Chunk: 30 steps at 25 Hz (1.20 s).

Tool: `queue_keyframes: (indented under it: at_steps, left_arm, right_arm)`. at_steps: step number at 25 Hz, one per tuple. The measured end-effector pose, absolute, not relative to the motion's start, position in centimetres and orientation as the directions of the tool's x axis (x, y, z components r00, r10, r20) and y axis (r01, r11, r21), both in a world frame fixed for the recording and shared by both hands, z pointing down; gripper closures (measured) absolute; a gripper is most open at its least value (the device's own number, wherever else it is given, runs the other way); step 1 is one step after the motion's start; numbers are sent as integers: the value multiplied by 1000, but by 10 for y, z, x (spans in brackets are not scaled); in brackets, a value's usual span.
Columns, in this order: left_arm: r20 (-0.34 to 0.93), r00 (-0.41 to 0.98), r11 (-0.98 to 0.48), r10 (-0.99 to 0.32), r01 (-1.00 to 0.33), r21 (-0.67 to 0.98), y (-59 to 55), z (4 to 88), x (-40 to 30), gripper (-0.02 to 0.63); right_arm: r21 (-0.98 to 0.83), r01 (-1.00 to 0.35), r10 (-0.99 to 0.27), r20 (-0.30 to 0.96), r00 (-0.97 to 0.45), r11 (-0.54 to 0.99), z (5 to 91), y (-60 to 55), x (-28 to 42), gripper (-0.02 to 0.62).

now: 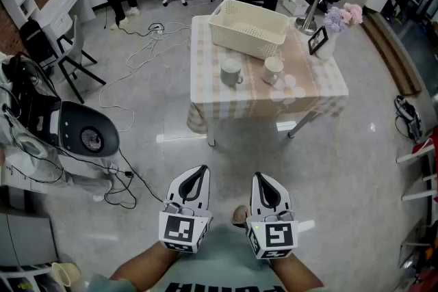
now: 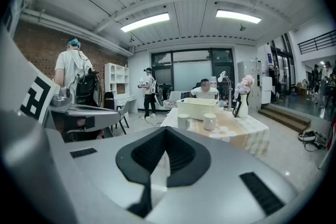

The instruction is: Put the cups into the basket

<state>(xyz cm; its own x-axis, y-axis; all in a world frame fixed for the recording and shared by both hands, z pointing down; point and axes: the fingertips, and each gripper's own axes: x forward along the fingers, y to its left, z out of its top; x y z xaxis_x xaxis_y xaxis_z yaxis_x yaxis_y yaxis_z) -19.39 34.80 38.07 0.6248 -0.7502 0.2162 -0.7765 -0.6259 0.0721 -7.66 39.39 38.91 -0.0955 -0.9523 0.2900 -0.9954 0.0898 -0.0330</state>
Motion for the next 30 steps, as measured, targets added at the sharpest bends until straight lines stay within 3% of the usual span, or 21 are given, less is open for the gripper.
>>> queue_keyframes:
  at_steps: [12, 30]
  left_arm:
    - [212, 616, -619, -759, -783, 58, 346, 375, -184, 598]
    - [191, 537, -540, -822, -841, 43, 359, 366, -118, 598]
  right_arm:
    - [-53, -994, -961, 257, -102, 91, 371, 389, -64, 584]
    - [-39, -983, -949, 257, -186, 182, 378, 390, 9, 584]
